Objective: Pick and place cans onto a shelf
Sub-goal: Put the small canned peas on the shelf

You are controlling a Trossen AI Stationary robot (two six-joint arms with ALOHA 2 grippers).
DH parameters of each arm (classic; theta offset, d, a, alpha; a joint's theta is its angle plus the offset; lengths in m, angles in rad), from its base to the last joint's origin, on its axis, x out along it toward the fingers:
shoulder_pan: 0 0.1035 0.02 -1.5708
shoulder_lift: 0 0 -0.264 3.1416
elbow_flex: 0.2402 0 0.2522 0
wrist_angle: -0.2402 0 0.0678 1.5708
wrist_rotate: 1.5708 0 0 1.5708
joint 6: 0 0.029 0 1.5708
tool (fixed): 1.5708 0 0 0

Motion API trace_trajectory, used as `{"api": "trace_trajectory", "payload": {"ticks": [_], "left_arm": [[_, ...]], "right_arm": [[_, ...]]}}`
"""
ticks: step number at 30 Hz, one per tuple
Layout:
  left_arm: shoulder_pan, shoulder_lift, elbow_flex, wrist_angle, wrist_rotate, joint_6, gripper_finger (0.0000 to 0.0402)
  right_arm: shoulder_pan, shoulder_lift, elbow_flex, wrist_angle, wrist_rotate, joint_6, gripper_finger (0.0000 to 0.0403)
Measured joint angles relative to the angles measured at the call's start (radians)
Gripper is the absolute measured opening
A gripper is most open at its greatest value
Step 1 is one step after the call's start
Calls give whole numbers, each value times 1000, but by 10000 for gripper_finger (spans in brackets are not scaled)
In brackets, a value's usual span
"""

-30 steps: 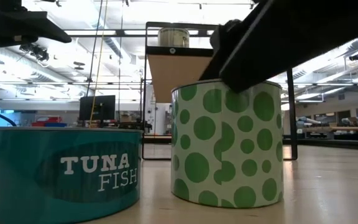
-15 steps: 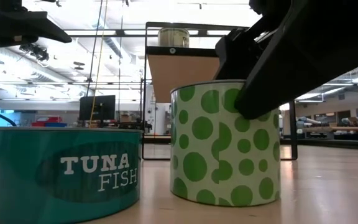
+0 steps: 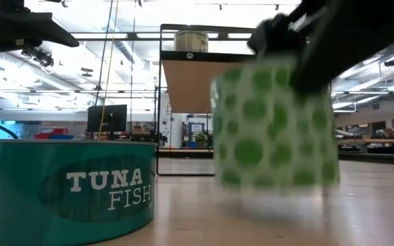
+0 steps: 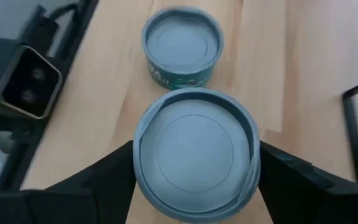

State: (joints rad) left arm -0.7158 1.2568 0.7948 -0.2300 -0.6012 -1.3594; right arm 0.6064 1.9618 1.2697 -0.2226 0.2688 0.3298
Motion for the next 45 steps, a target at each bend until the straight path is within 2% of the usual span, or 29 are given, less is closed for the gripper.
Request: {"api": "trace_trajectory", "payload": {"ticks": [11,18,23,28,31,36,40,45], "left_arm": [[0,0,0,0,0,-2,322],[0,0,0,-1,-6,-17,322],[0,0,0,-9,-6,-16,322],[0,0,0,-22,-8,4,322],[0,0,0,-24,-8,10,322],[0,0,0,-25,-8,10,322],[-2,0,0,-20,-8,10,322],[-2,0,0,-21,-7,11,322]], "right_arm": [[1,-281,0,-109,4,-19,292],[-15,-470,0,-169,184,-88,297],[-98,-563,0,-310,288,-102,297],[-258,-598,0,-442,228,-95,297],[-358,-598,-22,-440,186,-153,295],[-508,-598,-119,-326,79,-207,295],[-597,-596,-176,-249,59,-223,295],[-668,-588,-181,-208,25,-269,296]]}}
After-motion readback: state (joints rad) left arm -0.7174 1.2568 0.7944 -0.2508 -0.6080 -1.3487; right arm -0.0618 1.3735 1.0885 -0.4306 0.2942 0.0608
